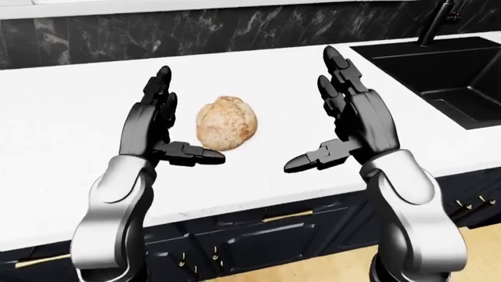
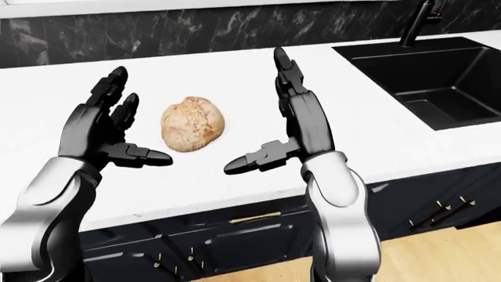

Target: Place the bread and cheese on the cutting board.

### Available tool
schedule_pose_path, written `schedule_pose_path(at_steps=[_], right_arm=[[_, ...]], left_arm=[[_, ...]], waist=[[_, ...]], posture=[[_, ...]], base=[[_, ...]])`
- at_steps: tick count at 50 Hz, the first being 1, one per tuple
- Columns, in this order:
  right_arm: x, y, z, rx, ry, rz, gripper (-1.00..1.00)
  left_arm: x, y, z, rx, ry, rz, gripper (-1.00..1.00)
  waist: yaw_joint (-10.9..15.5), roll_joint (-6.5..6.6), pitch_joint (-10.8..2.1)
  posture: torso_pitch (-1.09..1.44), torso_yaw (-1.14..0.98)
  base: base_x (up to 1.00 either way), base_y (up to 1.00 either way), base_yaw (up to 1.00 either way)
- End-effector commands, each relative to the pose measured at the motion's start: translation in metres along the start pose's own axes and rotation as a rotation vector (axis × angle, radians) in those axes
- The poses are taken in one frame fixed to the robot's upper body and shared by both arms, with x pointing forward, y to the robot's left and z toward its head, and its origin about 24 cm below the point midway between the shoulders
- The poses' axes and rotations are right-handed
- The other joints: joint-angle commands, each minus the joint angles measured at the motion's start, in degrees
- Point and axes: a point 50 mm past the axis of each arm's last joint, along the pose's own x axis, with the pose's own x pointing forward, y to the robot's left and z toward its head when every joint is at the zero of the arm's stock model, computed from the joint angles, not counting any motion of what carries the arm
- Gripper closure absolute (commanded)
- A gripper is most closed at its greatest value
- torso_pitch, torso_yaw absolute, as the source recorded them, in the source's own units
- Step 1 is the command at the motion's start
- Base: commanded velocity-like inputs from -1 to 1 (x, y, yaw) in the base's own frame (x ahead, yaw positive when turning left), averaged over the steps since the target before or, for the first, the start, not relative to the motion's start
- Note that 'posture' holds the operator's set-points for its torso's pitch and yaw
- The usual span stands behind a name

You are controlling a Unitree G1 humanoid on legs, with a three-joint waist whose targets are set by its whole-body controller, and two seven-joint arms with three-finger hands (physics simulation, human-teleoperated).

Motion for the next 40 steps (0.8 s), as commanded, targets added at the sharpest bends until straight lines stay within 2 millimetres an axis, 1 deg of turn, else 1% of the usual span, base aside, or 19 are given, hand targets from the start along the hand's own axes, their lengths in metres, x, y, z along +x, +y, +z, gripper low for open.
schedule_pose_path(at_steps=[1, 6, 9, 10, 11, 13, 16, 18, 20, 21, 23, 24, 27, 28, 29, 33, 34, 38, 40], right_arm=[[-0.002, 0.001, 0.016, -0.017, -0.098, 0.001, -1.00], [-0.002, 0.000, 0.016, -0.016, -0.097, -0.002, -1.00], [-0.002, 0.000, 0.015, -0.013, -0.098, -0.002, -1.00], [-0.002, 0.000, 0.015, -0.013, -0.098, -0.002, -1.00], [-0.002, -0.001, 0.014, -0.010, -0.097, -0.003, -1.00], [-0.001, -0.001, 0.013, -0.007, -0.097, -0.003, -1.00], [-0.002, -0.003, 0.013, -0.001, -0.101, -0.007, -1.00], [-0.002, -0.003, 0.014, 0.001, -0.102, -0.009, -1.00], [-0.002, -0.004, 0.014, 0.003, -0.104, -0.011, -1.00], [-0.003, -0.005, 0.014, 0.004, -0.105, -0.012, -1.00], [-0.003, -0.005, 0.013, 0.006, -0.105, -0.014, -1.00], [-0.003, -0.005, 0.012, 0.005, -0.104, -0.014, -1.00], [-0.003, -0.003, 0.013, 0.005, -0.105, -0.012, -1.00], [-0.003, -0.002, 0.013, 0.004, -0.104, -0.010, -1.00], [-0.003, -0.002, 0.013, 0.004, -0.104, -0.010, -1.00], [-0.003, -0.001, 0.011, 0.004, -0.102, -0.008, -1.00], [-0.003, -0.001, 0.011, 0.004, -0.102, -0.008, -1.00], [-0.003, -0.003, 0.008, 0.006, -0.098, -0.011, -1.00], [-0.003, -0.003, 0.007, 0.008, -0.097, -0.011, -1.00]], left_arm=[[0.000, 0.008, 0.026, 0.051, -0.122, 0.020, -1.00], [0.012, 0.017, 0.040, 0.124, -0.121, -0.009, -1.00], [0.022, 0.020, 0.042, 0.180, -0.104, -0.031, -1.00], [0.022, 0.020, 0.042, 0.182, -0.104, -0.031, -1.00], [0.029, 0.022, 0.050, 0.228, -0.101, -0.054, -1.00], [0.035, 0.023, 0.056, 0.267, -0.090, -0.082, -1.00], [0.047, 0.023, 0.066, 0.373, -0.054, -0.148, -1.00], [0.053, 0.022, 0.067, 0.411, -0.033, -0.190, -1.00], [0.060, 0.021, 0.059, 0.470, 0.044, -0.273, -1.00], [0.072, 0.024, 0.053, 0.491, 0.106, -0.309, -1.00], [0.084, 0.028, 0.055, 0.522, 0.160, -0.320, -1.00], [0.095, 0.033, 0.054, 0.594, 0.184, -0.316, -1.00], [0.109, 0.035, 0.051, 0.674, 0.234, -0.322, -1.00], [0.115, 0.033, 0.052, 0.744, 0.250, -0.339, -1.00], [0.116, 0.031, 0.053, 0.762, 0.253, -0.347, -1.00], [0.125, 0.019, 0.071, 0.874, 0.237, -0.410, -1.00], [0.127, 0.018, 0.074, 0.876, 0.242, -0.412, -1.00], [0.139, 0.008, 0.095, 0.937, 0.244, -0.442, -1.00], [0.142, 0.004, 0.099, 0.959, 0.246, -0.448, -1.00]], waist=[[0.06, -0.08, -1.76], [-0.10, 0.27, -1.92], [-0.11, 0.32, -1.96], [-0.11, 0.33, -2.00], [-0.10, 0.33, -2.08], [-0.11, 0.34, -2.07], [-0.12, 0.21, -1.93], [-0.06, 0.07, -1.80], [0.00, 0.02, -1.67], [0.06, 0.00, -1.65], [0.27, -0.12, -1.66], [0.34, -0.15, -1.75], [0.30, -0.44, -1.91], [0.25, -0.52, -1.96], [0.18, -0.61, -1.91], [0.21, -1.03, -1.87], [0.26, -1.17, -1.83], [0.39, -1.53, -1.82], [0.43, -1.61, -1.81]], posture=[[0.00, 0.00], [0.00, 0.00], [0.00, 0.00], [0.00, 0.00], [0.00, 0.00], [0.00, 0.00], [0.00, 0.00], [0.00, 0.00], [0.00, 0.00], [0.00, 0.00], [0.00, 0.00], [0.00, 0.00], [0.00, 0.00], [0.00, 0.00], [0.00, 0.00], [0.00, 0.00], [0.00, 0.00], [0.00, 0.00], [0.00, 0.00]], base=[[0.00, 0.00, 0.00], [0.00, 0.00, 0.00], [0.00, 0.00, 0.00], [0.00, 0.00, 0.00], [0.00, 0.00, 0.00], [0.00, 0.00, 0.00], [0.00, 0.00, 0.00], [0.00, 0.00, 0.00], [0.00, 0.00, 0.00], [0.00, 0.00, 0.00], [0.00, 0.00, 0.00], [0.00, 0.00, 0.00], [0.00, 0.00, 0.00], [0.00, 0.00, 0.00], [0.00, 0.00, 0.00], [0.00, 0.00, 0.00], [0.00, 0.00, 0.00], [0.00, 0.00, 0.00], [0.00, 0.00, 0.00]])
